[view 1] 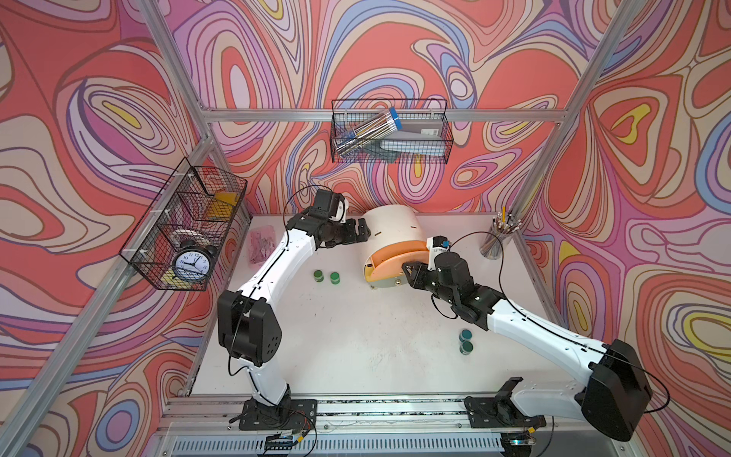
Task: Put the paint cans in the drawer according to color
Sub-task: Open the drawer in the storage box.
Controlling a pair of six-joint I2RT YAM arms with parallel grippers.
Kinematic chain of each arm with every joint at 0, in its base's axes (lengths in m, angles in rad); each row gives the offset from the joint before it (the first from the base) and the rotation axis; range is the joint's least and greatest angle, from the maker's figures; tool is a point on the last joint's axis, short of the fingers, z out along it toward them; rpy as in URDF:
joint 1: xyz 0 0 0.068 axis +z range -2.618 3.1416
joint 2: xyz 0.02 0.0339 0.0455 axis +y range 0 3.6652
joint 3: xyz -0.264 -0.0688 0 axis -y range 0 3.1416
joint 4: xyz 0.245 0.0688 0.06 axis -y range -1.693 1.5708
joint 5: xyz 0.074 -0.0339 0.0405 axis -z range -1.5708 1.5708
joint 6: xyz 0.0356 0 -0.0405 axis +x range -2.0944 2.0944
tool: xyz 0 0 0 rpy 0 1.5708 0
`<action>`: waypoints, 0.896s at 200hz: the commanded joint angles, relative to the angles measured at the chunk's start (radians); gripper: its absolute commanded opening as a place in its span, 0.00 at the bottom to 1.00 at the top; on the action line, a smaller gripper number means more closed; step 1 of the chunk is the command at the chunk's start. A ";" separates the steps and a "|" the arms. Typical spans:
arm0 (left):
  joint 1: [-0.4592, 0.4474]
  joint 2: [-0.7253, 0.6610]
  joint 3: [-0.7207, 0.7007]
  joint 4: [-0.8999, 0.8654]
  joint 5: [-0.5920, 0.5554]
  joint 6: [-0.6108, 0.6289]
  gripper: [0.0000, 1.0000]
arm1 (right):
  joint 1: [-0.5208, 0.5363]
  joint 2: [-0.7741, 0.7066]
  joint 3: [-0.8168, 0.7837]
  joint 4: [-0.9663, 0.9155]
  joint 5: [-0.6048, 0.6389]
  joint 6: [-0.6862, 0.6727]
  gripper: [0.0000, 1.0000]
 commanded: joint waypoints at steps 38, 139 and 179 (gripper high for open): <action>-0.002 -0.027 -0.003 -0.017 0.002 0.009 0.99 | -0.005 -0.018 -0.031 0.022 0.027 0.008 0.19; -0.002 -0.024 -0.007 -0.016 0.001 0.005 0.99 | -0.002 -0.133 -0.090 -0.021 0.030 0.037 0.18; -0.001 -0.024 -0.007 -0.015 -0.002 0.003 0.99 | 0.027 -0.170 -0.111 -0.057 0.049 0.039 0.17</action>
